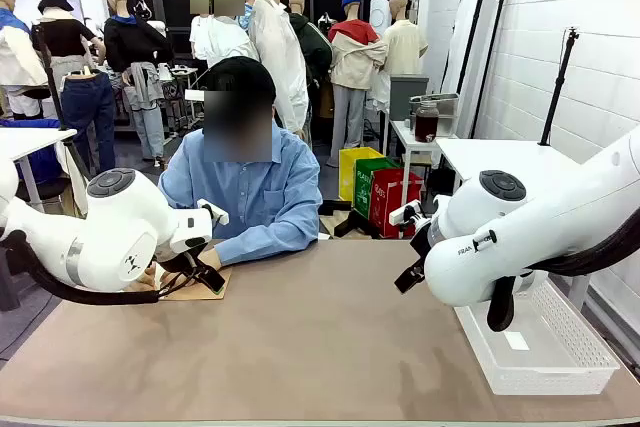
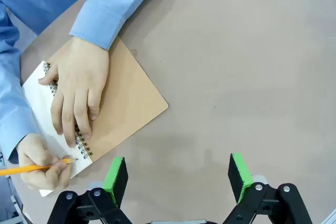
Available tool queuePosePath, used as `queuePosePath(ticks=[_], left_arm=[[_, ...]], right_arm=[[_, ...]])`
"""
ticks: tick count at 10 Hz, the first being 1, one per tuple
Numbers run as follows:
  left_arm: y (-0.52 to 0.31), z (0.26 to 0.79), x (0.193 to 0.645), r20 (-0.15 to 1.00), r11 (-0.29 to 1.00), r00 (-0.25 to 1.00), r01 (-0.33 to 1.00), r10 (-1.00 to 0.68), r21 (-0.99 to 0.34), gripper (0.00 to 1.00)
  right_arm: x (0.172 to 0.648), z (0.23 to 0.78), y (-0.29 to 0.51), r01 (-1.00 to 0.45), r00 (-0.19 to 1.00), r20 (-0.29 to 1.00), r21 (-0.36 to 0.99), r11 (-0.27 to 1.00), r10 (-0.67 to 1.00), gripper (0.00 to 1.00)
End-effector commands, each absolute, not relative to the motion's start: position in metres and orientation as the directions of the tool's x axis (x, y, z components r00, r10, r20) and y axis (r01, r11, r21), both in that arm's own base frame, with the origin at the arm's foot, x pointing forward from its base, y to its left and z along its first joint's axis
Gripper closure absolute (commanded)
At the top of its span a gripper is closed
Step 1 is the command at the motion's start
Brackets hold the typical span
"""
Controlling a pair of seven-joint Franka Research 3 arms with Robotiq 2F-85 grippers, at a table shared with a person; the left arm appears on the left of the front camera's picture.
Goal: Sort the paper based on its condition.
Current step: If a person hands you a paper, place it in the Organizing basket , and if it's crumpled, put it in the Trash can.
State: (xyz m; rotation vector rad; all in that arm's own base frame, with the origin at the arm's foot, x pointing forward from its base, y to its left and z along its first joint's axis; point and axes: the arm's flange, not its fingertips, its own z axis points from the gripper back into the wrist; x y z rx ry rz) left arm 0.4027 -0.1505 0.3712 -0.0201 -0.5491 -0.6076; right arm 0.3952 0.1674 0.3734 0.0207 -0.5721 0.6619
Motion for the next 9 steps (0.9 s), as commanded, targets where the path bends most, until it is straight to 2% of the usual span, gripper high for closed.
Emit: queuePosePath(ticks=[1,9], left_arm=[[-0.1505,0.3712,0.4027,0.496,0.825,0.683,0.547,-0.537,0.14,0.0],[-0.1505,0.3712,0.4027,0.496,0.825,0.683,0.547,-0.537,0.14,0.0]], right_arm=[[0.3952,0.3734,0.1674,-0.586,0.641,0.508,-0.159,0.794,0.575,0.0],[0.3952,0.3734,0.1674,-0.586,0.641,0.508,-0.159,0.794,0.575,0.0]])
